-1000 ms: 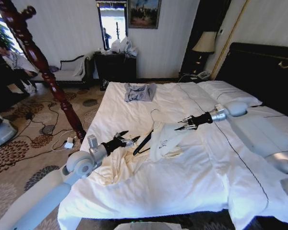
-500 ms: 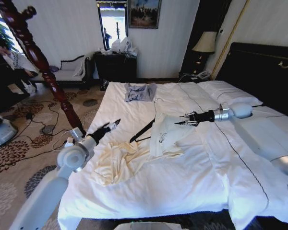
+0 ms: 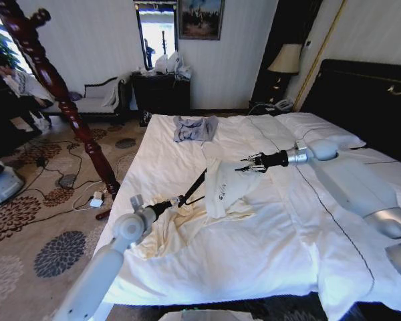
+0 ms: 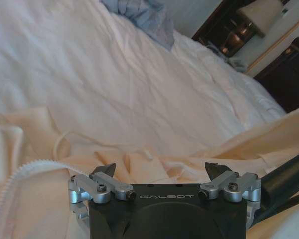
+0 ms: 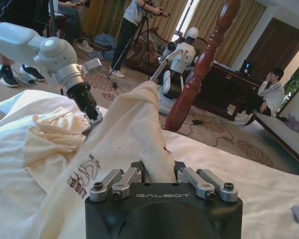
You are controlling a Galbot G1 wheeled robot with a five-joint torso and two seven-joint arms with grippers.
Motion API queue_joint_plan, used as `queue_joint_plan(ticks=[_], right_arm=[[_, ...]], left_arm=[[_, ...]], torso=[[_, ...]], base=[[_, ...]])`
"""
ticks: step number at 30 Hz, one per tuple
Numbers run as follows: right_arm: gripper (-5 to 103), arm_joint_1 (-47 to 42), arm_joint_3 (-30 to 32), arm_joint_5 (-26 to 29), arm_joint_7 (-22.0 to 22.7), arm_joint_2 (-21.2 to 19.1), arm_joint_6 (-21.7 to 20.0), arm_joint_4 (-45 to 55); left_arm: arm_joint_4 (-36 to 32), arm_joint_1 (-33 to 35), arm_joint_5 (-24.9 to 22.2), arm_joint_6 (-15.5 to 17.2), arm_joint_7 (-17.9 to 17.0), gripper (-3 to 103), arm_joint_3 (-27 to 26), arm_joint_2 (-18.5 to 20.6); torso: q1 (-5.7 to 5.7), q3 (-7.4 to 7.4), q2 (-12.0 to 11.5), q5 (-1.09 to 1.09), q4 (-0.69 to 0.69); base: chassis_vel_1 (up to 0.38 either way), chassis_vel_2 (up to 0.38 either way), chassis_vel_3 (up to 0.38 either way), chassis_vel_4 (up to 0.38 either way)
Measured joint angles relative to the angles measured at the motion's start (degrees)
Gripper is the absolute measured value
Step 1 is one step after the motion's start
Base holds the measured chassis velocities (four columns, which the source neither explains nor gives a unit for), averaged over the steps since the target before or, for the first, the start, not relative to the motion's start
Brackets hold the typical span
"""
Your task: Pick up the clothes from the bed and hang them on the clothes hanger.
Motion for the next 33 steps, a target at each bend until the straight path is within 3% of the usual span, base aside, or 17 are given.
queue_joint_plan(ticks=[5, 13, 22, 33], right_arm=[[25, -0.5, 0.2, 0.0, 0.0, 0.1, 0.0, -0.4], [26, -0.8, 1.0, 1.0, -0.2, -0.4, 0.2, -0.7], [23, -0.7, 1.5, 3.3, 0.5, -1.7, 0.1, 0.1], [23, -1.0, 2.7, 9.6, 4.9, -4.9, -0.4, 1.8]], left_arm=[[1.2, -0.5, 1.5, 0.3, 1.0, 100, 1.1, -0.4], [-1.4, 0.4, 2.7, 1.6, 2.3, 100, -0.4, 2.0], [-4.7, 2.4, 2.3, 2.5, 2.3, 100, -7.0, 5.2], [-7.9, 6.2, 1.5, 2.5, 0.3, 100, -17.7, 5.0]], torso=[[0.0, 0.0, 0.0, 0.0, 0.01], [0.0, 0.0, 0.0, 0.0, 0.01], [-0.01, -0.01, 0.0, 0.0, 0.01], [-0.01, 0.0, 0.0, 0.0, 0.01]], base=[[0.0, 0.0, 0.0, 0.0], [0.0, 0.0, 0.0, 0.0], [0.0, 0.0, 0.0, 0.0], [0.0, 0.0, 0.0, 0.0]])
